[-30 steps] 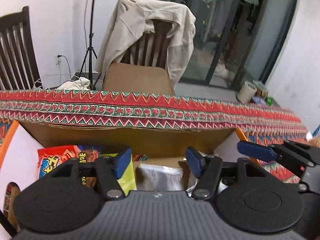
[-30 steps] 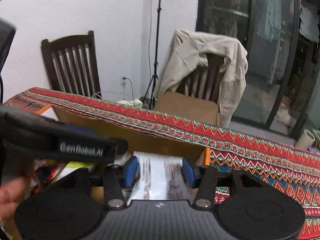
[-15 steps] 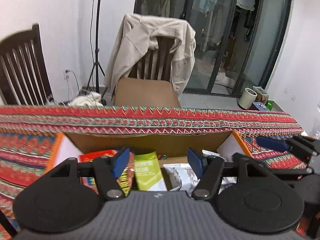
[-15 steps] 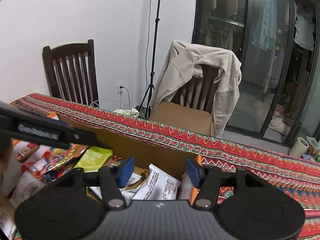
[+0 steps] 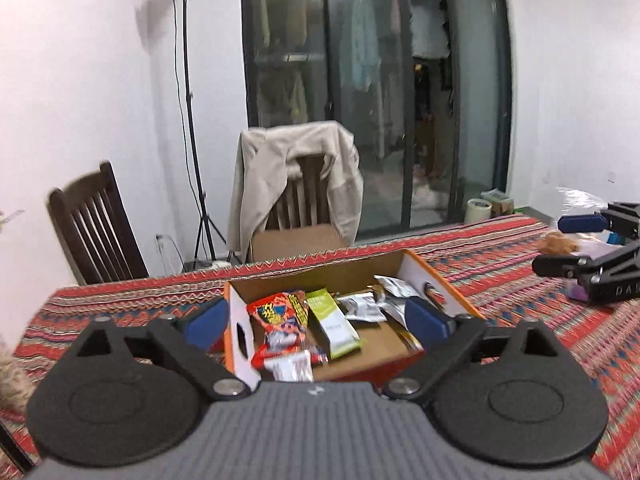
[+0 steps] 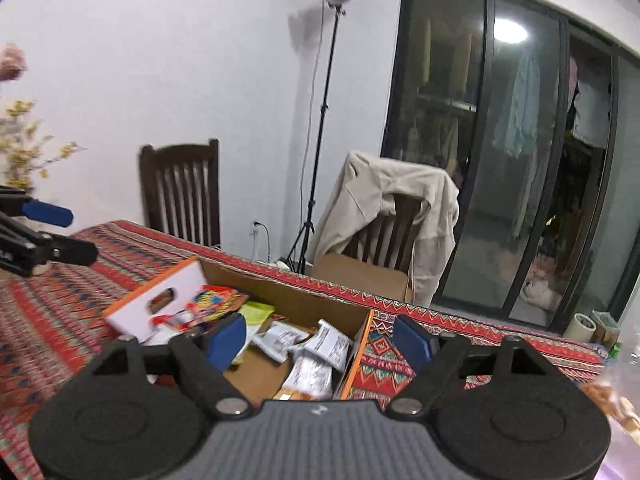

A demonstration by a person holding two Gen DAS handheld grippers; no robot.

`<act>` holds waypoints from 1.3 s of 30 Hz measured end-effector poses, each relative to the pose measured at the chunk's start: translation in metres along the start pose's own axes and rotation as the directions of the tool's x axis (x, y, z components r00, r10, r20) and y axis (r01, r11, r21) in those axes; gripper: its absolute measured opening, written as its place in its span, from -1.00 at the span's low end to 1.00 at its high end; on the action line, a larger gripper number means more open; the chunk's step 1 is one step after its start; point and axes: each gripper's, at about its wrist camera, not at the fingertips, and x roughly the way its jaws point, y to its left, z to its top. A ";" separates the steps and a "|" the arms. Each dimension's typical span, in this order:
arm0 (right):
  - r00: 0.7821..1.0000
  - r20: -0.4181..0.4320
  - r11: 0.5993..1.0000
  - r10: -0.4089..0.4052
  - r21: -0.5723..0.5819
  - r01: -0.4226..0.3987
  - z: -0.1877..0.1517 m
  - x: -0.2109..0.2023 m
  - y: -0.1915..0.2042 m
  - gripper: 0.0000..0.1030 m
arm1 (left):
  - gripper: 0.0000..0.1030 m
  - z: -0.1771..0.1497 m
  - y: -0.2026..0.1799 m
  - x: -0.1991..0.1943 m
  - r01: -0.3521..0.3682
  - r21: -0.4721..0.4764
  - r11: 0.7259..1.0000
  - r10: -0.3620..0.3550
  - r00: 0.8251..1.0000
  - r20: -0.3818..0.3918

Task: Organize snacks
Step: 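Move both tools back toward the remaining snack pile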

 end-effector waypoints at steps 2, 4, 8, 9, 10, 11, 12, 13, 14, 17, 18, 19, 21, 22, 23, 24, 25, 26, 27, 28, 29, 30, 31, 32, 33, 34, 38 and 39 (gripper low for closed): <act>0.999 0.032 1.000 0.011 0.000 -0.011 -0.009 -0.038 0.009 0.68 | 0.97 -0.021 -0.005 -0.040 -0.019 0.020 1.000 0.018 0.999 0.045; 0.998 0.060 1.000 0.018 -0.004 -0.018 -0.020 -0.076 0.018 0.73 | 1.00 -0.045 -0.013 -0.075 -0.056 0.046 0.997 0.052 0.994 0.093; 0.993 0.118 1.000 0.018 -0.012 -0.017 -0.048 -0.138 0.039 0.87 | 1.00 -0.094 -0.032 -0.127 -0.073 0.056 0.996 0.065 0.989 0.134; 0.992 0.126 1.000 0.018 -0.005 -0.017 -0.056 -0.149 0.043 0.94 | 1.00 -0.107 -0.037 -0.136 -0.069 0.048 0.996 0.062 0.990 0.130; 0.991 0.130 1.000 0.018 0.006 -0.018 -0.066 -0.159 0.047 0.95 | 1.00 -0.120 -0.042 -0.144 -0.069 0.033 0.997 0.064 0.990 0.124; 0.992 0.127 1.000 0.019 0.012 -0.020 -0.076 -0.168 0.051 0.95 | 1.00 -0.131 -0.047 -0.152 -0.073 0.017 0.997 0.071 0.991 0.113; 0.992 0.122 1.000 0.016 0.017 -0.018 -0.087 -0.175 0.056 0.95 | 1.00 -0.141 -0.051 -0.158 -0.077 0.002 0.997 0.076 0.992 0.105; 0.993 0.118 1.000 0.012 0.027 -0.015 -0.098 -0.182 0.060 0.95 | 1.00 -0.151 -0.052 -0.165 -0.080 -0.020 0.997 0.082 0.992 0.099; 0.993 0.115 0.999 0.012 0.040 -0.017 -0.110 -0.189 0.064 0.95 | 1.00 -0.161 -0.055 -0.171 -0.087 -0.051 0.995 0.091 0.992 0.087; 0.994 0.107 0.996 0.015 0.089 -0.024 -0.149 -0.202 0.078 0.96 | 1.00 -0.185 -0.060 -0.180 -0.111 -0.106 0.988 0.117 0.992 0.046; 0.995 0.101 0.993 0.016 0.111 -0.027 -0.162 -0.205 0.082 0.96 | 1.00 -0.191 -0.062 -0.181 -0.122 -0.117 0.986 0.126 0.992 0.024; 0.996 0.091 0.990 0.018 0.135 -0.030 -0.178 -0.207 0.086 0.96 | 1.00 -0.198 -0.061 -0.182 -0.128 -0.126 0.984 0.129 0.992 0.001; 0.998 0.064 0.985 0.021 0.167 -0.032 -0.205 -0.208 0.092 0.96 | 1.00 -0.211 -0.063 -0.178 -0.137 -0.143 0.980 0.130 0.990 -0.056; 0.999 0.040 0.982 0.024 0.187 -0.031 -0.219 -0.206 0.096 0.96 | 1.00 -0.219 -0.063 -0.176 -0.140 -0.148 0.979 0.128 0.988 -0.083; 0.999 0.017 0.979 0.031 0.203 -0.034 -0.230 -0.205 0.097 0.96 | 1.00 -0.225 -0.063 -0.173 -0.147 -0.154 0.977 0.130 0.985 -0.111; 0.999 -0.004 0.976 0.037 0.215 -0.035 -0.239 -0.203 0.100 0.96 | 1.00 -0.230 -0.063 -0.172 -0.155 -0.159 0.975 0.135 0.982 -0.129; 0.999 -0.022 0.975 0.041 0.220 -0.035 -0.247 -0.202 0.103 0.96 | 1.00 -0.233 -0.062 -0.170 -0.162 -0.162 0.973 0.139 0.980 -0.141; 0.998 -0.038 0.976 0.040 0.217 -0.031 -0.253 -0.201 0.106 0.96 | 1.00 -0.237 -0.061 -0.171 -0.164 -0.165 0.973 0.140 0.979 -0.147; 0.998 -0.049 0.978 0.038 0.209 -0.027 -0.257 -0.200 0.108 0.96 | 1.00 -0.239 -0.060 -0.171 -0.165 -0.167 0.972 0.140 0.979 -0.151; 0.998 -0.057 0.980 0.033 0.196 -0.021 -0.259 -0.199 0.110 0.96 | 1.00 -0.239 -0.059 -0.171 -0.168 -0.170 0.971 0.142 0.978 -0.153; 0.998 -0.060 0.983 0.024 0.182 -0.013 -0.259 -0.198 0.111 0.96 | 1.00 -0.239 -0.058 -0.170 -0.168 -0.172 0.971 0.143 0.978 -0.152; 0.998 -0.060 0.985 0.017 0.173 -0.007 -0.258 -0.197 0.110 0.96 | 1.00 -0.238 -0.058 -0.170 -0.167 -0.171 0.971 0.141 0.978 -0.152; 0.998 -0.057 0.986 0.013 0.169 -0.003 -0.258 -0.196 0.110 0.96 | 1.00 -0.238 -0.058 -0.170 -0.164 -0.167 0.972 0.139 0.979 -0.151; 0.998 -0.054 0.985 0.013 0.172 -0.003 -0.257 -0.196 0.107 0.96 | 1.00 -0.235 -0.059 -0.167 -0.163 -0.163 0.973 0.138 0.979 -0.152; 0.999 -0.052 0.984 0.015 0.176 -0.005 -0.255 -0.195 0.106 0.96 | 1.00 -0.234 -0.059 -0.165 -0.162 -0.161 0.974 0.137 0.978 -0.156; 0.998 -0.053 0.984 0.020 0.180 -0.010 -0.254 -0.193 0.104 0.96 | 1.00 -0.235 -0.059 -0.162 -0.161 -0.159 0.974 0.135 0.978 -0.162; 0.997 -0.069 0.983 0.036 0.184 -0.023 -0.251 -0.181 0.105 0.96 | 1.00 -0.235 -0.057 -0.148 -0.157 -0.163 0.974 0.126 0.974 -0.187; 0.996 -0.078 0.982 0.046 0.186 -0.030 -0.251 -0.177 0.106 0.96 | 1.00 -0.234 -0.056 -0.144 -0.153 -0.165 0.974 0.120 0.974 -0.191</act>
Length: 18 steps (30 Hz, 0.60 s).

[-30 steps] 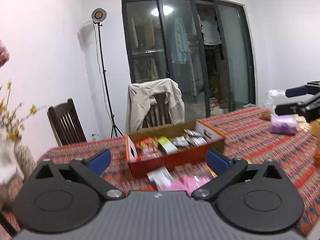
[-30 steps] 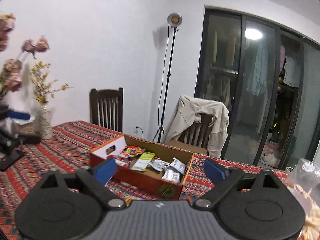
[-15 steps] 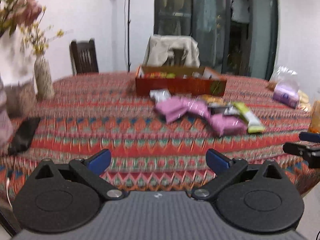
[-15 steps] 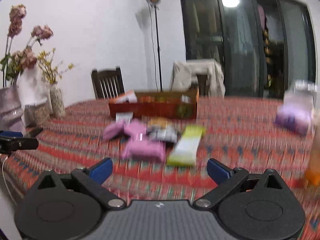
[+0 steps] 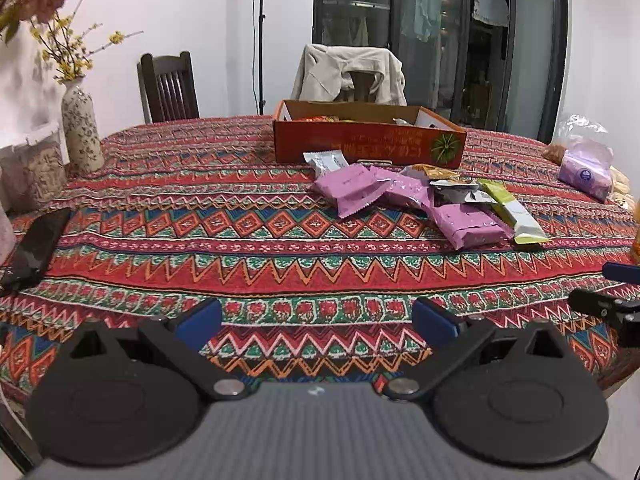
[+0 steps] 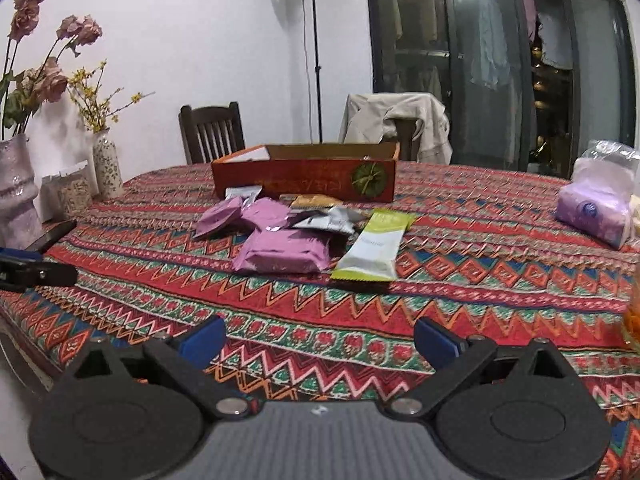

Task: Organize snacks
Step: 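Move both tools back toward the remaining snack pile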

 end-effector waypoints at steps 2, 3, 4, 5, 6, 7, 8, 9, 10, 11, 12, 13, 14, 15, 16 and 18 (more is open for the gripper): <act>1.000 -0.017 1.000 0.017 0.007 -0.017 0.001 0.008 0.001 0.95 | 1.00 0.003 0.000 0.008 0.015 0.000 1.000 -0.015 1.000 -0.006; 0.999 -0.025 1.000 0.024 0.007 -0.024 0.002 0.013 0.002 0.95 | 1.00 0.005 -0.001 0.012 0.023 0.002 1.000 -0.023 1.000 -0.006; 0.999 -0.029 0.999 0.032 0.003 -0.032 0.004 0.017 0.004 0.95 | 1.00 0.007 -0.002 0.016 0.029 0.004 1.000 -0.029 1.000 -0.006; 0.999 -0.031 0.999 0.038 -0.003 -0.038 0.005 0.022 0.006 0.95 | 1.00 0.010 -0.003 0.021 0.037 0.007 0.999 -0.037 0.999 -0.005; 0.998 -0.034 0.999 0.046 -0.011 -0.046 0.008 0.026 0.008 0.95 | 1.00 0.012 -0.004 0.026 0.045 0.008 0.999 -0.045 0.999 -0.005; 0.998 -0.037 0.998 0.055 -0.021 -0.056 0.011 0.032 0.010 0.95 | 1.00 0.016 -0.005 0.033 0.053 0.006 0.999 -0.053 0.999 -0.006; 0.997 -0.040 0.998 0.060 -0.028 -0.061 0.014 0.037 0.012 0.95 | 1.00 0.020 -0.005 0.039 0.059 0.005 0.998 -0.059 0.998 -0.009; 0.997 -0.042 0.997 0.065 -0.034 -0.066 0.017 0.042 0.014 0.95 | 1.00 0.025 -0.006 0.046 0.067 0.002 0.998 -0.067 0.998 -0.009; 0.996 -0.045 0.996 0.071 -0.042 -0.073 0.021 0.049 0.016 0.95 | 1.00 0.031 -0.006 0.055 0.074 -0.005 0.997 -0.074 0.997 -0.011; 0.996 -0.049 0.996 0.076 -0.049 -0.078 0.024 0.055 0.018 0.94 | 1.00 0.037 -0.006 0.062 0.080 -0.011 0.997 -0.081 0.997 -0.010; 0.995 -0.053 0.995 0.080 -0.055 -0.083 0.027 0.062 0.019 0.94 | 1.00 0.043 -0.006 0.069 0.094 -0.017 0.995 -0.094 0.996 -0.007; 0.995 -0.057 0.994 0.083 -0.062 -0.087 0.031 0.069 0.020 0.94 | 1.00 0.051 -0.005 0.079 0.109 -0.029 0.994 -0.109 0.994 -0.004; 0.994 -0.060 0.994 0.088 -0.066 -0.092 0.034 0.075 0.022 0.94 | 1.00 0.058 -0.004 0.089 0.119 -0.042 0.992 -0.120 0.993 -0.003; 0.994 -0.063 0.993 0.095 -0.067 -0.099 0.037 0.081 0.023 0.94 | 1.00 0.066 -0.003 0.099 0.129 -0.058 0.990 -0.129 0.992 -0.004; 0.992 -0.069 0.992 0.102 -0.068 -0.106 0.040 0.089 0.024 0.93 | 1.00 0.074 -0.001 0.112 0.137 -0.082 0.987 -0.138 0.990 -0.010; 0.991 -0.074 0.991 0.112 -0.070 -0.117 0.047 0.101 0.026 0.93 | 1.00 0.088 0.003 0.134 0.156 -0.127 0.980 -0.161 0.987 -0.028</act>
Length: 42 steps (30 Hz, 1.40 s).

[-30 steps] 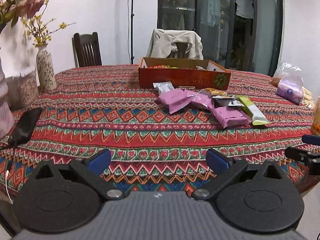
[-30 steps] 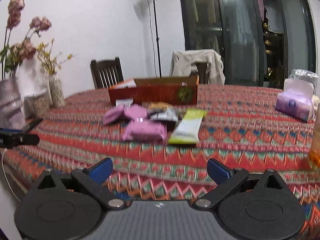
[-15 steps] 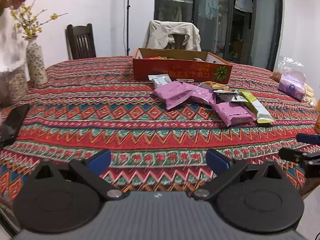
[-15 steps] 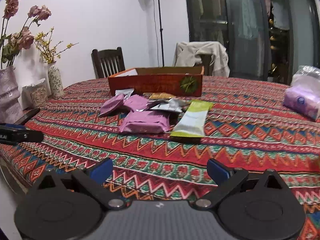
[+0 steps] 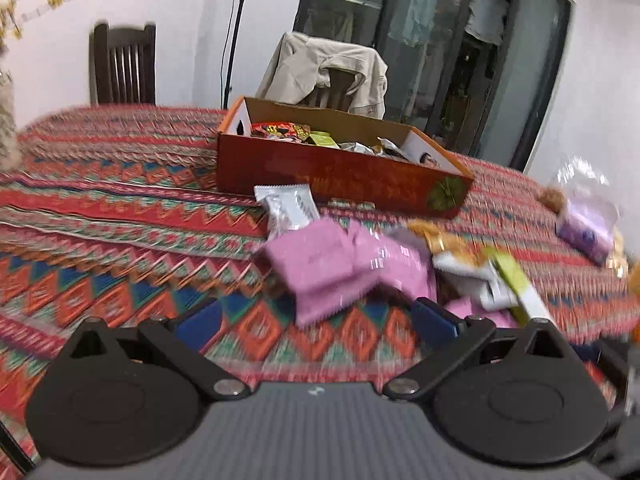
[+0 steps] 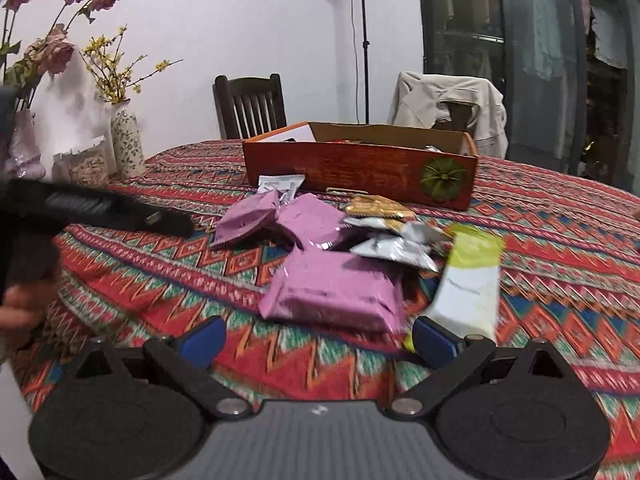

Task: Organize snacks
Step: 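Move both tools back toward the remaining snack pile, then grasp a pink packet with left tool while right tool grasps another pink packet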

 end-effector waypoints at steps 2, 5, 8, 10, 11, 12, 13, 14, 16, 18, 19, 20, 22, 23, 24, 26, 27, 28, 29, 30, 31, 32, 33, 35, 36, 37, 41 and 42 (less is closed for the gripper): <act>1.000 -0.004 1.000 0.001 -0.013 -0.001 0.008 0.012 0.001 0.93 | 1.00 0.015 0.005 0.024 0.020 -0.047 0.999 -0.021 0.999 -0.025; 1.000 -0.024 1.000 0.008 0.002 -0.008 0.017 0.025 -0.003 0.93 | 0.99 0.030 0.009 0.052 0.034 -0.096 0.995 -0.039 0.997 -0.060; 0.999 -0.033 1.000 -0.020 -0.011 0.020 0.025 0.034 -0.007 0.93 | 0.90 0.037 0.013 0.074 0.024 -0.123 0.992 -0.035 0.996 -0.084; 0.999 -0.049 1.000 -0.019 -0.009 0.019 0.028 0.041 -0.010 0.93 | 0.76 0.036 0.014 0.084 0.008 -0.125 0.992 -0.020 0.995 -0.099; 0.998 -0.057 1.000 -0.015 -0.005 0.014 0.029 0.044 -0.011 0.93 | 0.65 0.035 0.013 0.084 0.001 -0.111 0.994 -0.010 0.997 -0.080; 0.998 -0.064 1.000 -0.010 -0.001 0.010 0.030 0.047 -0.013 0.93 | 0.58 0.033 0.012 0.084 -0.012 -0.098 0.995 0.005 0.997 -0.077; 0.997 -0.070 1.000 -0.010 0.003 0.010 0.030 0.051 -0.014 0.93 | 0.42 0.032 0.011 0.082 -0.016 -0.085 0.996 0.010 0.998 -0.070; 0.997 -0.080 1.000 -0.007 0.006 0.007 0.030 0.055 -0.014 0.93 | 0.30 0.031 0.011 0.080 0.004 -0.082 0.997 -0.010 0.997 -0.072; 0.996 -0.088 1.000 0.010 0.021 -0.009 0.031 0.058 -0.016 0.92 | 0.24 0.029 0.011 0.072 0.022 -0.078 0.997 -0.028 0.996 -0.080; 0.995 -0.096 1.000 0.001 0.020 0.000 0.031 0.058 -0.014 0.91 | 0.23 0.024 0.008 0.059 0.033 -0.044 0.999 -0.035 0.997 -0.063; 0.995 -0.104 1.000 -0.005 0.011 0.006 0.031 0.057 -0.011 0.91 | 0.23 0.020 0.007 0.051 0.025 -0.026 0.999 -0.026 0.998 -0.056; 0.994 -0.108 1.000 -0.010 0.002 0.011 0.030 0.055 -0.008 0.91 | 0.23 0.015 0.006 0.042 0.007 -0.008 1.000 -0.008 0.999 -0.049; 0.994 -0.112 1.000 -0.006 -0.012 0.005 0.027 0.046 -0.002 0.91 | 0.23 0.003 0.006 0.025 -0.015 0.019 1.000 0.016 0.999 -0.031; 0.993 -0.119 1.000 0.012 -0.011 -0.014 0.023 0.040 0.000 0.91 | 0.23 -0.003 0.006 0.016 -0.024 0.027 0.999 0.025 0.999 -0.030; 0.991 -0.126 0.999 0.034 0.000 -0.034 0.020 0.036 0.002 0.91 | 0.23 -0.010 0.008 0.009 -0.031 0.029 0.999 0.032 0.999 -0.035; 0.985 -0.146 0.995 0.093 0.040 -0.089 0.014 0.026 0.007 0.90 | 0.23 -0.023 0.010 -0.007 -0.041 0.027 0.999 0.042 0.998 -0.040; 0.983 -0.141 0.992 0.121 0.044 -0.116 0.012 0.019 0.012 0.90 | 0.23 -0.029 0.011 -0.014 -0.044 0.028 0.999 0.045 0.998 -0.042; 0.978 -0.124 0.985 0.169 0.040 -0.165 0.010 0.011 0.018 0.90 | 0.23 -0.034 0.012 -0.020 -0.049 0.032 0.998 0.050 0.998 -0.046; 0.970 -0.104 0.976 0.218 0.036 -0.216 0.009 0.003 0.021 0.90 | 0.23 -0.038 0.012 -0.025 -0.057 0.039 0.998 0.059 0.997 -0.048; 0.961 -0.086 0.965 0.261 0.030 -0.259 0.009 -0.002 0.023 0.90 | 0.23 -0.041 0.012 -0.031 -0.068 0.051 0.996 0.070 0.996 -0.047; 0.958 -0.074 0.961 0.278 0.024 -0.277 0.009 -0.007 0.023 0.90 | 0.23 -0.043 0.011 -0.034 -0.083 0.065 0.994 0.086 0.995 -0.042; 0.964 -0.066 0.966 0.257 0.020 -0.256 0.010 -0.009 0.022 0.90 | 0.23 -0.045 0.010 -0.038 -0.096 0.076 0.993 0.098 0.995 -0.034; 0.976 -0.052 0.977 0.211 0.016 -0.211 0.012 -0.011 0.020 0.90 | 0.23 -0.046 0.009 -0.040 -0.108 0.089 0.990 0.110 0.994 -0.024; 0.991 -0.034 0.992 0.128 0.010 -0.128 0.017 -0.009 0.011 0.90 | 0.23 -0.048 0.008 -0.042 -0.117 0.104 0.988 0.118 0.993 -0.009; 0.994 -0.033 0.994 0.109 0.007 -0.108 0.020 -0.007 0.007 0.90 | 0.23 -0.049 0.007 -0.042 -0.115 0.108 0.987 0.117 0.993 -0.012; 0.995 -0.028 0.995 0.096 0.005 -0.096 0.023 -0.004 0.004 0.90 | 0.23 -0.050 0.006 -0.042 -0.114 0.110 0.987 0.116 0.993 -0.013; 0.993 -0.054 0.994 0.108 -0.012 -0.109 0.030 0.020 0.006 0.90 | 0.30 -0.054 0.004 -0.040 -0.124 0.113 0.986 0.126 0.992 -0.014; 0.992 -0.063 0.994 0.109 -0.018 -0.110 0.030 0.026 0.009 0.90 | 0.32 -0.056 0.004 -0.041 -0.124 0.108 0.986 0.127 0.992 -0.017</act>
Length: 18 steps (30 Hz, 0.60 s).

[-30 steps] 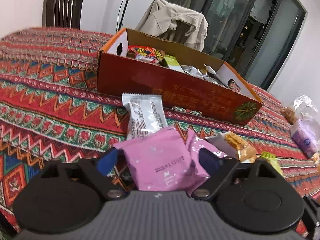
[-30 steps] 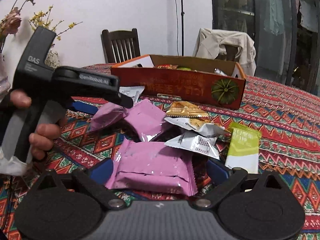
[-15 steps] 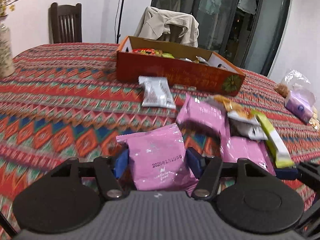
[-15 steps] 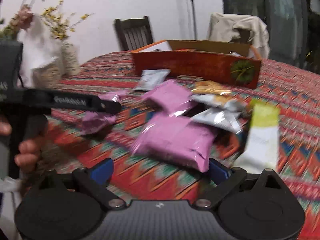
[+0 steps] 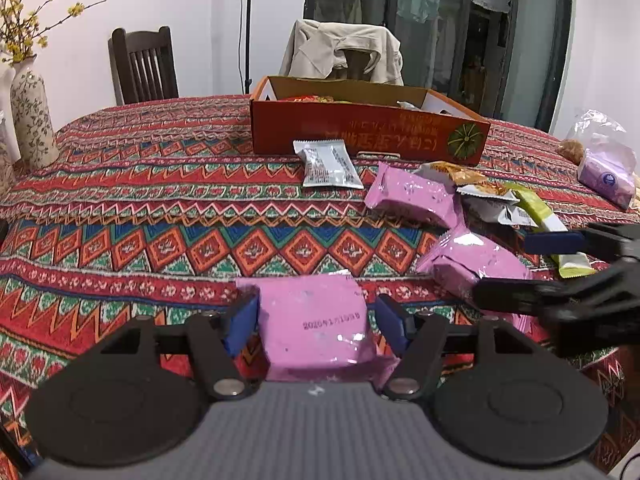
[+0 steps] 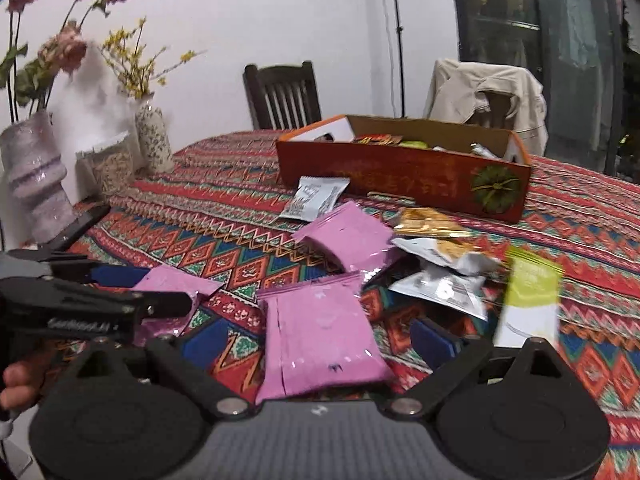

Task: Organize snacks
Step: 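Grasp a pink packet with left tool while right tool grasps another pink packet, then carry both pink packets over the orange box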

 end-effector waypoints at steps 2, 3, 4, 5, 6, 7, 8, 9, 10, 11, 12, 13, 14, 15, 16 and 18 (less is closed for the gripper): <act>1.000 -0.021 1.000 -0.012 -0.015 0.011 0.003 0.016 0.003 0.89 | 0.42 -0.003 0.000 -0.001 0.005 -0.009 1.000 -0.005 1.000 -0.006; 0.999 -0.032 1.000 -0.019 -0.020 0.018 0.004 0.022 0.004 0.80 | 0.42 -0.005 -0.001 -0.001 0.003 -0.011 1.000 -0.003 1.000 -0.011; 0.999 -0.045 0.999 -0.026 -0.022 0.025 0.005 0.027 0.005 0.73 | 0.42 -0.007 -0.001 0.000 0.000 -0.011 1.000 0.000 1.000 -0.016; 0.998 -0.054 0.999 -0.029 -0.021 0.028 0.005 0.031 0.005 0.56 | 0.43 -0.010 -0.001 0.000 -0.006 -0.010 1.000 0.006 1.000 -0.016; 0.998 -0.056 1.000 -0.027 -0.016 0.026 0.005 0.032 0.005 0.32 | 0.43 -0.011 -0.002 -0.002 -0.014 -0.004 1.000 0.014 1.000 -0.007; 0.999 -0.048 1.000 -0.025 -0.011 0.025 0.004 0.030 0.005 0.20 | 0.36 -0.013 -0.003 -0.002 -0.021 0.005 1.000 0.021 1.000 -0.005; 0.999 -0.042 1.000 -0.021 -0.005 0.021 0.001 0.026 0.005 0.18 | 0.22 -0.014 -0.005 -0.004 -0.025 0.017 1.000 0.025 1.000 0.000; 0.999 -0.041 1.000 -0.019 0.003 0.019 0.000 0.023 0.004 0.17 | 0.20 -0.015 -0.006 -0.005 -0.028 0.024 0.999 0.028 1.000 0.001; 0.999 -0.038 1.000 -0.015 0.010 0.016 -0.004 0.019 0.004 0.17 | 0.20 -0.015 -0.007 -0.007 -0.029 0.031 0.999 0.029 1.000 0.004; 0.999 -0.038 1.000 -0.016 0.020 0.016 -0.007 0.014 0.002 0.17 | 0.20 -0.015 -0.009 -0.008 -0.028 0.035 0.999 0.028 1.000 0.003; 0.999 -0.035 0.999 -0.021 0.027 0.021 -0.012 0.008 0.001 0.17 | 0.20 -0.016 -0.010 -0.009 -0.025 0.036 0.999 0.025 1.000 0.003; 0.999 -0.032 0.999 -0.029 0.035 0.031 -0.016 0.002 0.000 0.17 | 0.20 -0.016 -0.011 -0.010 -0.020 0.036 0.999 0.020 1.000 0.003; 0.999 -0.031 0.998 -0.036 0.043 0.038 -0.020 -0.004 -0.002 0.17 | 0.21 -0.017 -0.013 -0.010 -0.014 0.037 0.999 0.014 1.000 -0.001; 0.999 -0.031 0.998 -0.041 0.053 0.043 -0.025 -0.011 -0.003 0.17 | 0.21 -0.017 -0.014 -0.010 -0.011 0.036 0.999 0.012 1.000 -0.007; 0.999 -0.031 0.997 -0.045 0.060 0.046 -0.028 -0.016 -0.004 0.16 | 0.21 -0.018 -0.015 -0.009 -0.016 0.035 0.999 0.016 1.000 -0.004; 0.998 -0.034 0.996 -0.056 0.060 0.058 -0.034 -0.023 -0.006 0.17 | 0.21 -0.018 -0.018 -0.008 -0.026 0.050 0.998 0.026 1.000 0.000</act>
